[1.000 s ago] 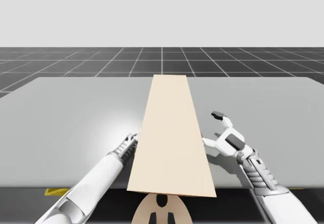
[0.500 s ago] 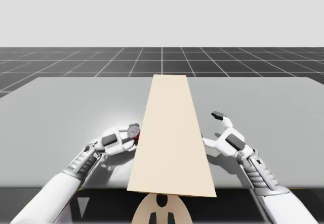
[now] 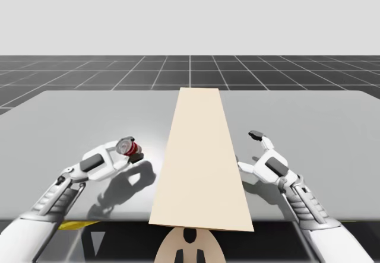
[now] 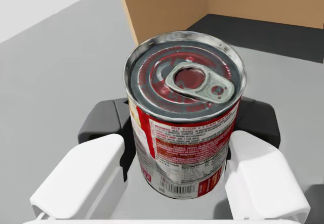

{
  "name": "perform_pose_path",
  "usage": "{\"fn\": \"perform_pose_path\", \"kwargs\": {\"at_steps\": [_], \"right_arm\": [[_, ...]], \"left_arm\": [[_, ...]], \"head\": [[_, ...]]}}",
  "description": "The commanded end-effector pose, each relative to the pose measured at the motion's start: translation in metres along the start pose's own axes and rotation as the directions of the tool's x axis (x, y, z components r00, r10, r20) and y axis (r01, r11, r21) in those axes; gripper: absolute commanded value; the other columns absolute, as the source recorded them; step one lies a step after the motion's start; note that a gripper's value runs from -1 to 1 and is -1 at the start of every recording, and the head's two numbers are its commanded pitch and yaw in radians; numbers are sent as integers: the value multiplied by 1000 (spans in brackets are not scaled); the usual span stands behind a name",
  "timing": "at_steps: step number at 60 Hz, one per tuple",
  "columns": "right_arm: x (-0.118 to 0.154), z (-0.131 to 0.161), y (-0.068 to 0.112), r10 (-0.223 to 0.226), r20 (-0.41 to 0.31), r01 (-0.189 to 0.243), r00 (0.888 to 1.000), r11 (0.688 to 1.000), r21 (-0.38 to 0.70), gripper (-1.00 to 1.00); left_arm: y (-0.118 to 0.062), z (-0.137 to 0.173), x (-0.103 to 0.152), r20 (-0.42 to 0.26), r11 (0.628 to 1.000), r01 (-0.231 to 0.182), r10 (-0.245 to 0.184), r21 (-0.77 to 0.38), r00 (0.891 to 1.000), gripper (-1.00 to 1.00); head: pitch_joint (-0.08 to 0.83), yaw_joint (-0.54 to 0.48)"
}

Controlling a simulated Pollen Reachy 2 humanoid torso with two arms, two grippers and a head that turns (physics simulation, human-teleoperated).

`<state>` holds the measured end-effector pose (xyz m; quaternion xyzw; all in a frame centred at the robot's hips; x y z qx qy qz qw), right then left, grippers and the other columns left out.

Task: Retrieve the object from inside the box.

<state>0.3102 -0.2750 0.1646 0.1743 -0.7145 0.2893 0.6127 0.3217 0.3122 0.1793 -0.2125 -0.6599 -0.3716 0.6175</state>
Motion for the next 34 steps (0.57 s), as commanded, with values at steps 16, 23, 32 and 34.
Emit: {"fn": "perform_pose_path", "kwargs": {"at_steps": [16, 23, 32, 34], "right_arm": [[0, 1, -2, -1, 0, 1, 1000, 1000, -5, -1000], [0, 2, -2, -1, 0, 1, 1000, 1000, -4, -1000], [0, 2, -2, 1, -4, -1, 1000, 1000, -2, -1000], [-1, 2, -2, 0, -5, 0, 1000, 1000, -2, -1000]], "left_arm": [[45, -8, 93, 130, 957, 88, -128, 276, 983, 1000], [50, -17, 118, 161, 946, 92, -148, 311, 976, 1000], [60, -31, 154, 181, 931, 116, -187, 346, 965, 1000], [63, -34, 164, 182, 929, 125, -198, 349, 963, 1000]], "head": [[13, -36], [19, -36], [23, -41], [25, -42]]}}
